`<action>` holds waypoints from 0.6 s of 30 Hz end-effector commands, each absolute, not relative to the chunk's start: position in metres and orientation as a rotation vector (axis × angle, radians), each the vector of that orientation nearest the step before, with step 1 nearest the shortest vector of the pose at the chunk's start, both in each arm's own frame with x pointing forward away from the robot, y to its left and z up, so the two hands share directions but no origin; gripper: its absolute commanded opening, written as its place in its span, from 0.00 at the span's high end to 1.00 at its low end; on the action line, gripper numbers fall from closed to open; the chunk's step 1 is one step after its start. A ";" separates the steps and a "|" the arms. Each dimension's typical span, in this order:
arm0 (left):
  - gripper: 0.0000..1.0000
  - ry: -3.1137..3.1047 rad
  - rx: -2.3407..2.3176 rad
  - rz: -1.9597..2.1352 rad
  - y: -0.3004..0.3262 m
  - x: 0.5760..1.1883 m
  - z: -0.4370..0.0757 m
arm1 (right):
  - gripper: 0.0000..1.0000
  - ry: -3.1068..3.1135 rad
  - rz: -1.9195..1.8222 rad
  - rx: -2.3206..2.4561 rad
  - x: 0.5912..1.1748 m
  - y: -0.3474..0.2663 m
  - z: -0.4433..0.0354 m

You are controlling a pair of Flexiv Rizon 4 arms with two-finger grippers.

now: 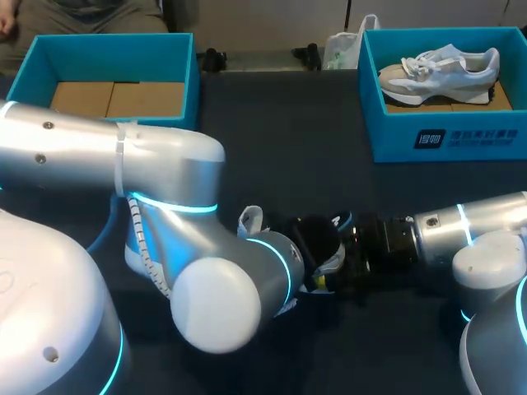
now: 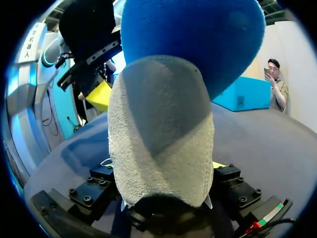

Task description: Take the shoe out of the shoebox, open the shoe tongue, remove and reinsert the insole, then place the shoe into the shoebox

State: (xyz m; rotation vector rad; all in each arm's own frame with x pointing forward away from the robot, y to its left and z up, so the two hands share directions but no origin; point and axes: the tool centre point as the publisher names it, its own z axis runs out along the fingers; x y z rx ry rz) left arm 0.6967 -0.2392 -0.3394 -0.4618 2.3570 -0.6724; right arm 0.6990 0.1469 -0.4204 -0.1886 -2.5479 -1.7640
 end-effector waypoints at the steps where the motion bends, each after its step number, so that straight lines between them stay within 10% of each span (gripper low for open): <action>1: 0.43 2.341 -0.466 -0.665 -0.245 0.697 -0.348 | 1.00 -2.551 -1.758 -0.191 0.698 0.148 -0.420; 18: 0.54 2.338 -0.464 -0.676 -0.238 0.709 -0.357 | 1.00 -2.551 -1.758 -0.191 0.698 0.148 -0.420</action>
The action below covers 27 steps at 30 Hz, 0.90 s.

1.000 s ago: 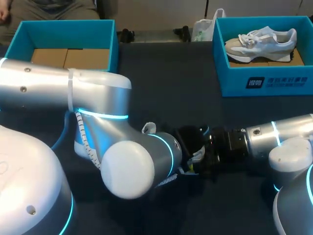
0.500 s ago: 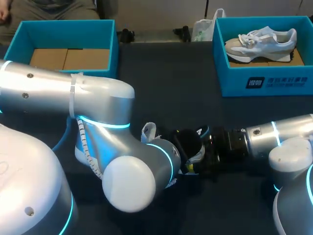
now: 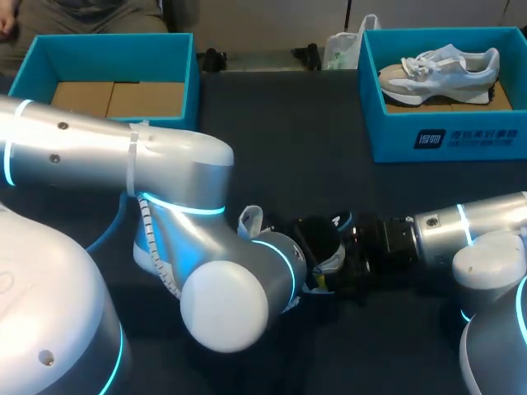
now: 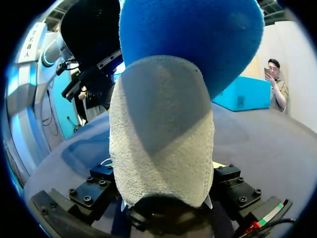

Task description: Take the shoe out of the shoebox, open the shoe tongue, remove and reinsert the insole, then place the shoe into the shoebox

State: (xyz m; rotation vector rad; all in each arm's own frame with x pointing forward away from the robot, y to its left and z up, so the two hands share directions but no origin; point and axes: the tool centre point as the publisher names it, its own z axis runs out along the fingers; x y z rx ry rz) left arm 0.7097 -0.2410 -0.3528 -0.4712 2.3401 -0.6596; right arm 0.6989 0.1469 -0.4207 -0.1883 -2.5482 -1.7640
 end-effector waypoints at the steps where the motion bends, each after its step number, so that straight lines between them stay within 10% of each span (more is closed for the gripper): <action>1: 0.55 2.338 -0.463 -0.678 -0.237 0.708 -0.357 | 1.00 -2.551 -1.758 -0.191 0.698 0.148 -0.420; 8: 0.60 2.341 -0.445 -0.689 -0.236 0.709 -0.358 | 1.00 -2.551 -1.758 -0.191 0.698 0.148 -0.420; 12: 1.00 2.343 -0.437 -0.700 -0.235 0.708 -0.357 | 1.00 -2.551 -1.758 -0.191 0.698 0.148 -0.420; 27: 1.00 2.584 -0.530 -0.784 -0.246 0.716 -0.328 | 1.00 -2.551 -1.758 -0.191 0.698 0.148 -0.420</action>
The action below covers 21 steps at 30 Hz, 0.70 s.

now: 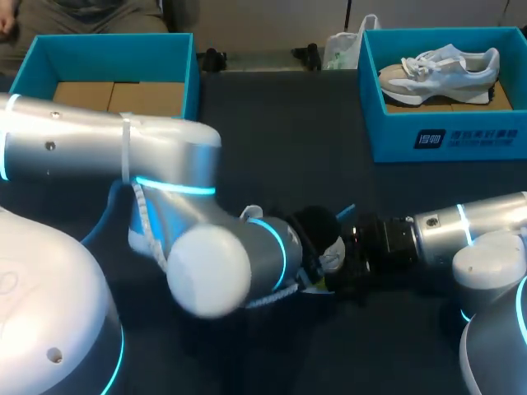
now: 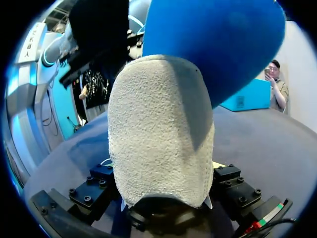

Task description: Take the shoe out of the shoebox, open the shoe tongue, remove and reinsert the insole, then place the shoe into the shoebox

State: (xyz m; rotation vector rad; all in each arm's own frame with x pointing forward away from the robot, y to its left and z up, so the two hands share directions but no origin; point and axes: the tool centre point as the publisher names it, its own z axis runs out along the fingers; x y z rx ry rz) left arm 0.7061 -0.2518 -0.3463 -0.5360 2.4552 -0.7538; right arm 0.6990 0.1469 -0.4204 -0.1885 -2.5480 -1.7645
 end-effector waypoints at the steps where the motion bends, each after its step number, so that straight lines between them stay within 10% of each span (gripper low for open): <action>1: 1.00 2.601 -0.538 -0.794 -0.247 0.716 -0.325 | 1.00 -2.551 -1.758 -0.191 0.698 0.148 -0.420; 21: 1.00 3.217 -0.411 -1.069 -0.258 0.692 -0.235 | 1.00 -2.551 -1.758 -0.191 0.698 0.148 -0.420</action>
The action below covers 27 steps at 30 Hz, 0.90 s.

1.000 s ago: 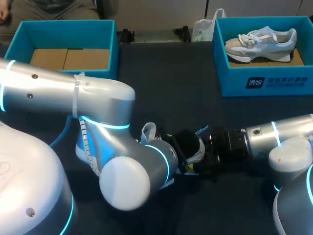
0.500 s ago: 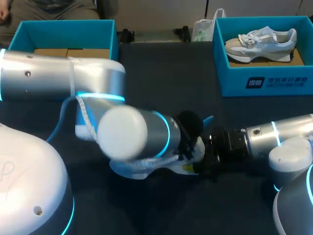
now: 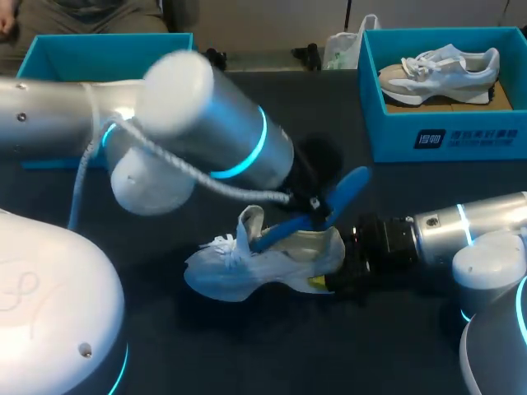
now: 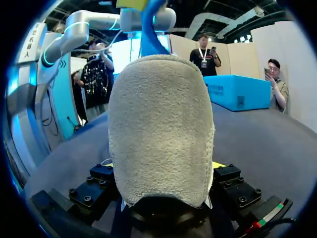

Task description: Take the shoe out of the shoebox, open the shoe tongue, remove and reinsert the insole, then place the shoe into the shoebox

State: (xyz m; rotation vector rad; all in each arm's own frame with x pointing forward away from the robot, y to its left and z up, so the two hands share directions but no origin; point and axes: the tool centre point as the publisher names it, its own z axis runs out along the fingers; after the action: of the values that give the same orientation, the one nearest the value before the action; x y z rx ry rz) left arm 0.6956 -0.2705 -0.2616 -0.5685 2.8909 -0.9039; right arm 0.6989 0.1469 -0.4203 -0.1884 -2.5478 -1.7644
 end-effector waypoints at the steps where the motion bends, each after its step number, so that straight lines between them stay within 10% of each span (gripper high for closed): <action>1: 1.00 3.256 -0.380 -1.090 -0.258 0.689 -0.229 | 1.00 -2.551 -1.758 -0.191 0.698 0.148 -0.420; 27: 1.00 3.386 -0.094 -1.503 -0.253 0.667 -0.148 | 1.00 -2.551 -1.758 -0.191 0.698 0.148 -0.420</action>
State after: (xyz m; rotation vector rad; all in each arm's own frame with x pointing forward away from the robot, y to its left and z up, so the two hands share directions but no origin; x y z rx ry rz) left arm 0.6689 -0.2533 -0.1473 -0.0907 3.3905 -1.5018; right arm 0.6988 0.1469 -0.4202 -0.1884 -2.5478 -1.7643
